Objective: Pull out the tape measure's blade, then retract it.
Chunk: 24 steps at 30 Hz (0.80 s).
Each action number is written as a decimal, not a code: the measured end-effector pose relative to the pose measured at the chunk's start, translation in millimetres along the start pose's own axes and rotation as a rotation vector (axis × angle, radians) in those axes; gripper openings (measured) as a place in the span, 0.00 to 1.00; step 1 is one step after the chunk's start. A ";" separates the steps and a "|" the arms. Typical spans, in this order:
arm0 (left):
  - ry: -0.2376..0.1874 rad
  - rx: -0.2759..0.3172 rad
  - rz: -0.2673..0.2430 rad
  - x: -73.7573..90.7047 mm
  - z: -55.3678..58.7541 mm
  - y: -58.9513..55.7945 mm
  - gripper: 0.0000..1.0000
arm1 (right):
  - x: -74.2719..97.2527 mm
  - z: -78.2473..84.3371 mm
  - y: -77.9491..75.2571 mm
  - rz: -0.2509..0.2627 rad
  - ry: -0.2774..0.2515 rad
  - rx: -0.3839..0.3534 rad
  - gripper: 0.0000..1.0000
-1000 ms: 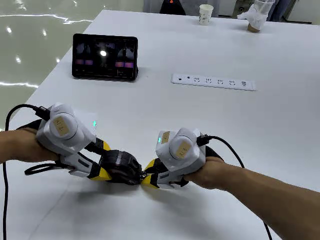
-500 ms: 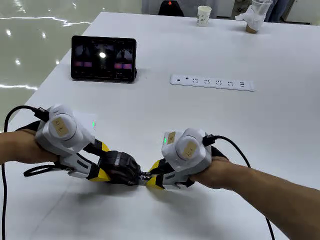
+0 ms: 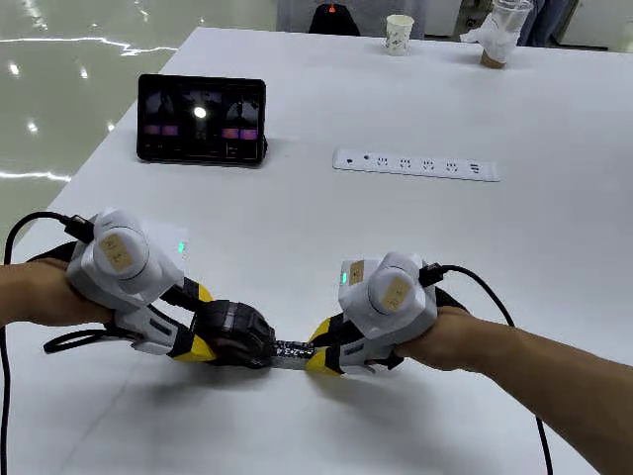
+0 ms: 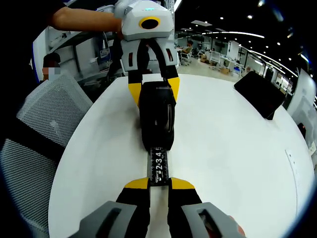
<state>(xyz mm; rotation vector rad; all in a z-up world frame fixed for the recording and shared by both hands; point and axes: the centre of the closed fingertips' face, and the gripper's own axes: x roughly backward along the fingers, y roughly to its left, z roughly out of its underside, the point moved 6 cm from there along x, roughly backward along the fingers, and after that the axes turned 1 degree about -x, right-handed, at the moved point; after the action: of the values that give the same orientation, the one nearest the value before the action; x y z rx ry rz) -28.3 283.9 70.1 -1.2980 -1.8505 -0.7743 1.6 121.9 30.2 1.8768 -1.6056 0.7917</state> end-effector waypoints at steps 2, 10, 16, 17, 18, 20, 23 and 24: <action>0.001 0.001 -0.001 0.1 0.2 0.0 0.25 | 2.2 2.4 -0.5 -0.002 0.001 0.001 0.09; 0.001 0.004 -0.001 0.1 0.4 0.1 0.25 | 9.6 9.3 -0.5 -0.007 0.006 -0.002 0.09; 0.000 0.004 -0.002 0.1 0.4 0.1 0.25 | 14.6 14.4 -0.4 -0.007 0.013 0.001 0.09; -0.001 0.004 -0.002 0.1 0.3 0.1 0.25 | 15.3 15.2 -0.3 -0.007 0.014 0.001 0.09; -0.001 0.005 -0.002 0.1 0.3 0.1 0.25 | 16.1 16.0 -0.3 -0.007 0.015 0.001 0.09; -0.001 0.004 -0.002 0.1 0.2 0.0 0.25 | 17.7 17.4 -0.1 -0.008 0.018 0.005 0.09; -0.002 0.006 -0.003 0.2 0.4 0.2 0.25 | 20.0 19.4 -0.4 -0.009 0.020 0.004 0.09; -0.002 0.006 -0.003 0.1 0.4 0.3 0.25 | 20.5 20.1 -0.7 -0.009 0.020 0.004 0.09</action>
<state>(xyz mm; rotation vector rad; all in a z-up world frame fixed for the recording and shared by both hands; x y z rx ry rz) -28.2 284.4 70.0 -1.2928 -1.8561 -0.7689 6.5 93.6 31.5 1.8714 -1.5833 0.8079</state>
